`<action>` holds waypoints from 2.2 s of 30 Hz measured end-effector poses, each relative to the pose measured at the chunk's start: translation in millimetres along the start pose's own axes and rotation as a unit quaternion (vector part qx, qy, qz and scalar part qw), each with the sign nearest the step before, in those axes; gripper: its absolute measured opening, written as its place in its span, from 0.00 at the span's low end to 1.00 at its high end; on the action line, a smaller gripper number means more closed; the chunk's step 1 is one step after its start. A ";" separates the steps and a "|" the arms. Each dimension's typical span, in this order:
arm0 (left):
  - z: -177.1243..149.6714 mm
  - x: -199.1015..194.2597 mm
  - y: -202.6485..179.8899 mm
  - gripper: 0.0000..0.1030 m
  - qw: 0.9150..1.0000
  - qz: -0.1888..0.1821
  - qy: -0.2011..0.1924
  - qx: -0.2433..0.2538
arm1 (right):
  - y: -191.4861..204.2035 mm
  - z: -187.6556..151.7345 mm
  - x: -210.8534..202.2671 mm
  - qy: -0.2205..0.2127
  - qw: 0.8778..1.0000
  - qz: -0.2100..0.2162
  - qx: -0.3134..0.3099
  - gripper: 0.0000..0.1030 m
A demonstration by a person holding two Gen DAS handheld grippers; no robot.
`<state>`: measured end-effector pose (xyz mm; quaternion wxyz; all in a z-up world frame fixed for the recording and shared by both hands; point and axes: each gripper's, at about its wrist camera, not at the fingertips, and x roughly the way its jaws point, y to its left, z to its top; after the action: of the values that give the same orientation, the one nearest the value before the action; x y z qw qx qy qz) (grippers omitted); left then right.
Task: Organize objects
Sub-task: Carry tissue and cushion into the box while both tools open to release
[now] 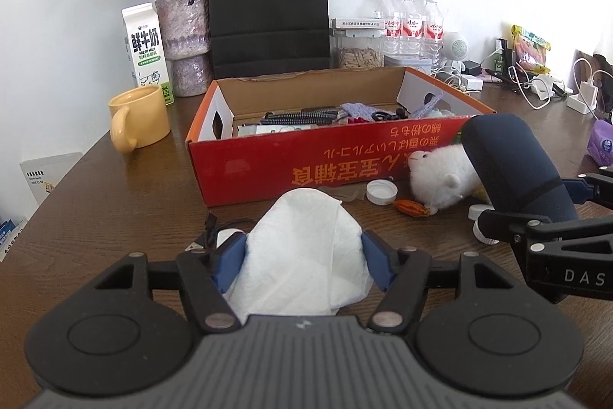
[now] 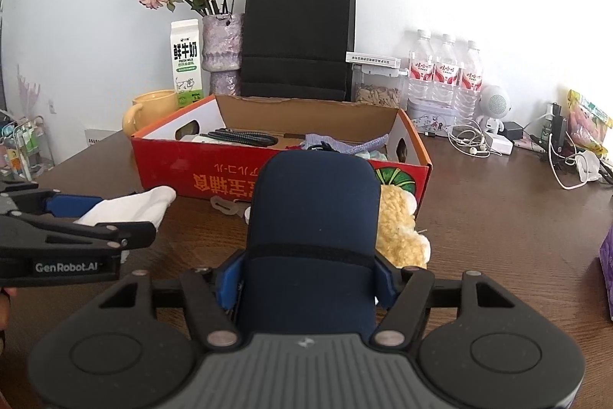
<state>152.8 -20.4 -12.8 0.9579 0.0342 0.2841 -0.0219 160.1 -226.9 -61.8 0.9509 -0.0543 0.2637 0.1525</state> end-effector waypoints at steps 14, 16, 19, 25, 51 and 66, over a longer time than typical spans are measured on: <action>44.2 10.8 2.2 0.64 0.999 -0.011 -0.037 -0.003 | 3.6 39.9 22.7 -0.014 0.999 0.029 -0.010 0.63; 51.6 15.7 3.5 0.64 0.999 -0.008 -0.040 -0.005 | 3.0 46.8 29.0 -0.014 0.999 0.029 -0.011 0.63; 65.3 22.2 7.3 0.64 0.999 -0.013 -0.046 -0.013 | 0.8 59.1 38.9 -0.015 0.999 0.031 -0.010 0.63; 97.8 37.8 7.7 0.64 0.997 -0.007 -0.070 -0.019 | -6.7 90.7 62.5 -0.026 0.999 0.034 -0.005 0.63; 155.7 145.1 12.0 1.00 0.997 0.013 -0.053 -0.052 | -50.5 147.8 184.4 0.013 0.999 0.006 0.038 1.00; 147.9 135.8 22.7 1.00 0.997 0.022 -0.047 -0.063 | -48.1 141.6 164.7 -0.013 1.000 0.009 0.018 1.00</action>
<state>348.3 -12.4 38.0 0.9707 -0.0216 0.2387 0.0153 378.2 -203.4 -24.9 0.9537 -0.0331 0.2547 0.1566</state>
